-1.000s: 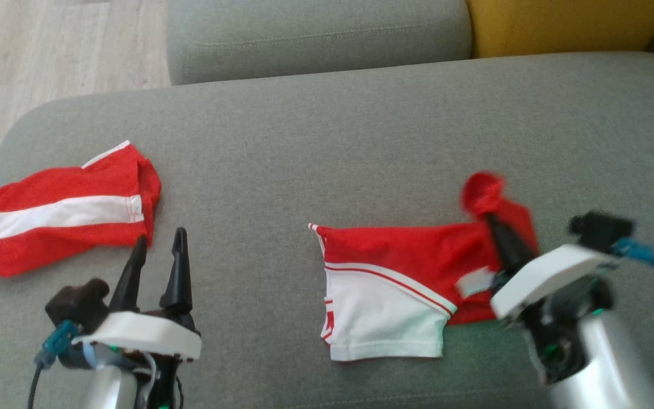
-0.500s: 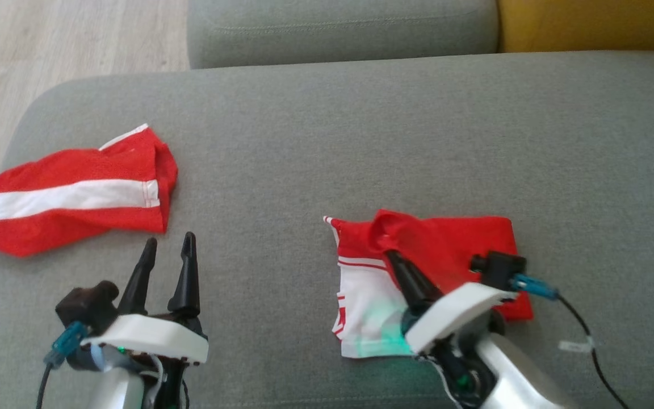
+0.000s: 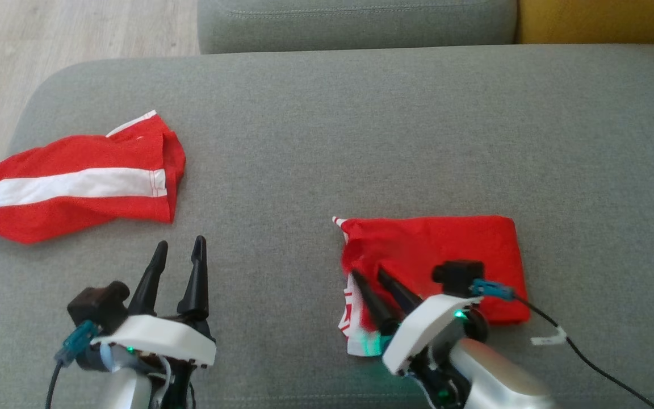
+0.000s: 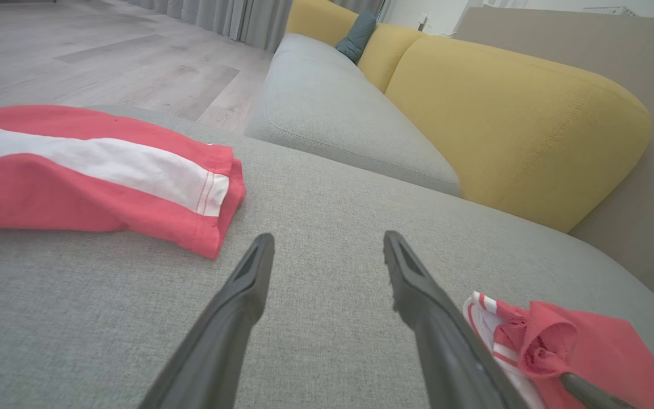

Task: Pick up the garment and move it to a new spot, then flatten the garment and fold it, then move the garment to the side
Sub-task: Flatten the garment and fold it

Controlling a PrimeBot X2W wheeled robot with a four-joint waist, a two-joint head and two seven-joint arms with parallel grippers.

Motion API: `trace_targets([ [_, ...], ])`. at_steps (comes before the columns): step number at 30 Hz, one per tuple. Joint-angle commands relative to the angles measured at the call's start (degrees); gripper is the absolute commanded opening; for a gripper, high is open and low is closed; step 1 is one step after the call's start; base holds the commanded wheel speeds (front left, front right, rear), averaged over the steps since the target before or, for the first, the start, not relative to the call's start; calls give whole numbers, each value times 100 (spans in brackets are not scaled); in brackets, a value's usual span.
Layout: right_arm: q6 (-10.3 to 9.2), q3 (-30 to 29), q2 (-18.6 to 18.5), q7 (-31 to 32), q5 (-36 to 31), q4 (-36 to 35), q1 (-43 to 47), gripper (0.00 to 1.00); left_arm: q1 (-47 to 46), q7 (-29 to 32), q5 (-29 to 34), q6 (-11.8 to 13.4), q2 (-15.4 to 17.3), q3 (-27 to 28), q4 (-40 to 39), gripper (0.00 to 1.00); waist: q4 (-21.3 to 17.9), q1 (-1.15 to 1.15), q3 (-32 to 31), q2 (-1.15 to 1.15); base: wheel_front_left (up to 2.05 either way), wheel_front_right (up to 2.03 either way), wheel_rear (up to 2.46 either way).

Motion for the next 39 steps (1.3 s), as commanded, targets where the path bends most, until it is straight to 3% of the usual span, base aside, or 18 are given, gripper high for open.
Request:
trace_targets([
  [1, -5, 222, 67, -93, 85, -256, -243, 100, -322, -70, -38, 20, 25, 169, -147, 100, -6, 0, 6, 0, 0, 0, 0],
  [5, -5, 749, 67, 74, 377, -821, -260, 100, -309, -70, -40, 19, 25, 170, -98, 100, -32, 0, -39, 0, 0, 0, 0],
  [9, -5, 895, 67, 122, 504, -929, -297, 100, -299, -70, -46, 18, 25, 183, -69, 100, -63, 0, -94, 0, 0, 0, 0],
  [15, -5, 591, 67, -139, 385, -696, -596, 100, -238, -70, -51, 28, 25, 244, -116, 100, -182, 0, -190, 0, 0, 0, 0],
  [18, -5, 288, 68, -314, 10, -533, -843, 100, -185, -70, -51, 32, 25, 282, -184, 100, -290, 0, -225, 0, 0, 0, 0],
  [22, -5, -374, 66, -470, -807, -348, -1075, 100, -177, -70, -57, 21, 25, 341, -358, 100, -422, 0, -260, 0, 0, 0, 0],
  [25, -5, -1098, -199, -524, -1907, -265, -1146, 100, -201, -70, -137, 35, 25, 394, -581, 100, -494, 0, -254, 0, 0, 0, 0],
  [31, -5, -2856, -668, -533, -3712, -1252, -387, 100, -268, -70, -66, 146, 25, 423, -1035, 100, -535, 0, -221, 0, 0, 0, 0],
  [39, -5, -4291, -321, -534, -4882, -2531, 1046, 100, -71, -70, 374, 144, 25, 356, -1178, 100, -543, 0, -202, 0, 0, 0, 0],
])
